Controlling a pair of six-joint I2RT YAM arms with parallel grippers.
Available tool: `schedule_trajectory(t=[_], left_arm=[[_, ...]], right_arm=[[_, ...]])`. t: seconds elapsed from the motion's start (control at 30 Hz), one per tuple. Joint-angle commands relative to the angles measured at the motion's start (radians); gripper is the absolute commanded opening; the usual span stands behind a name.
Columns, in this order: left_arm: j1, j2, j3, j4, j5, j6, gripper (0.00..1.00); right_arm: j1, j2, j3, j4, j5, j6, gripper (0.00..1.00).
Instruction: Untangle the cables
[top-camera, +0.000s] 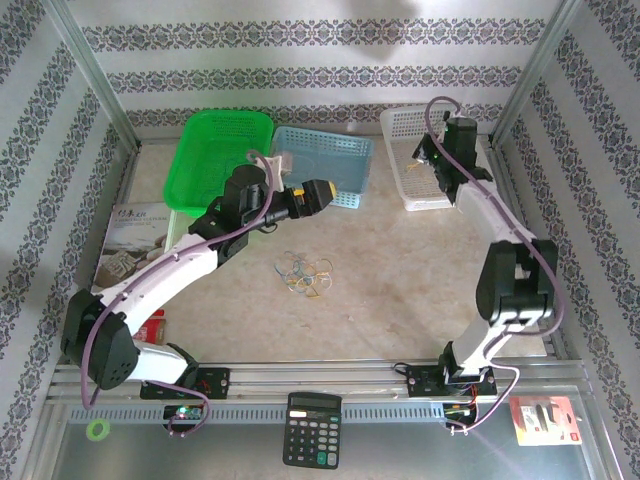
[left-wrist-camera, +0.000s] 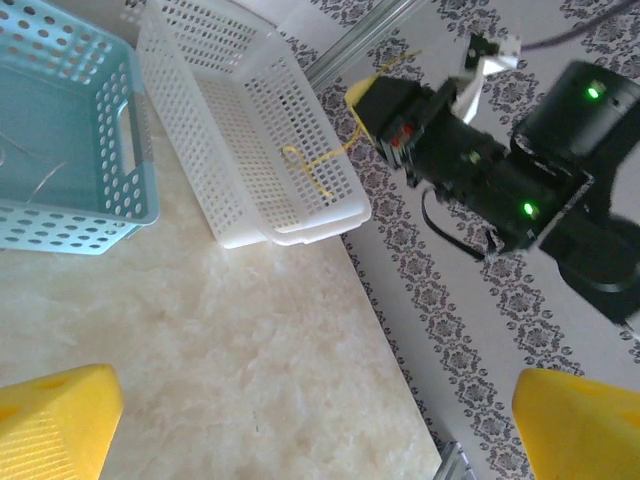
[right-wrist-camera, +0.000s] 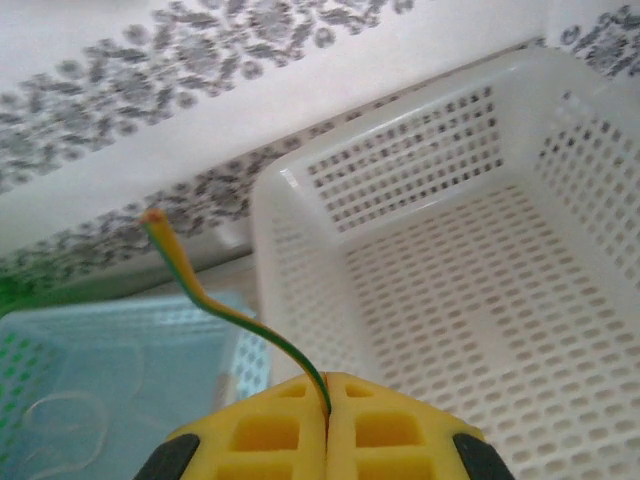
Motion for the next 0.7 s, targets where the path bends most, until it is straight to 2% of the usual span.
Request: schedule_trajectory(t=[0.0, 0.13, 0.27, 0.67], left_arm=[[-0.002, -0.042, -0.019, -0.015, -0.015, 0.007, 1.0], [0.0, -0.051, -0.025, -0.013, -0.013, -0.005, 1.0], [0.0, -0.049, -0.027, -0.01, -0.012, -0.008, 1.0], [0.001, -0.047, -0.028, 0.031, 0.004, -0.026, 1.0]], right_arm=[[-0.018, 0.121, 0.114, -0.088, 0.078, 0.005, 0.0], [-0.027, 0.249, 0.213, -0.173, 0.068, 0.0, 0.0], [-0.021, 0.305, 0.225, -0.227, 0.043, 0.019, 0.0], [0.041, 0.208, 0.012, -0.251, 0.007, 0.058, 0.0]])
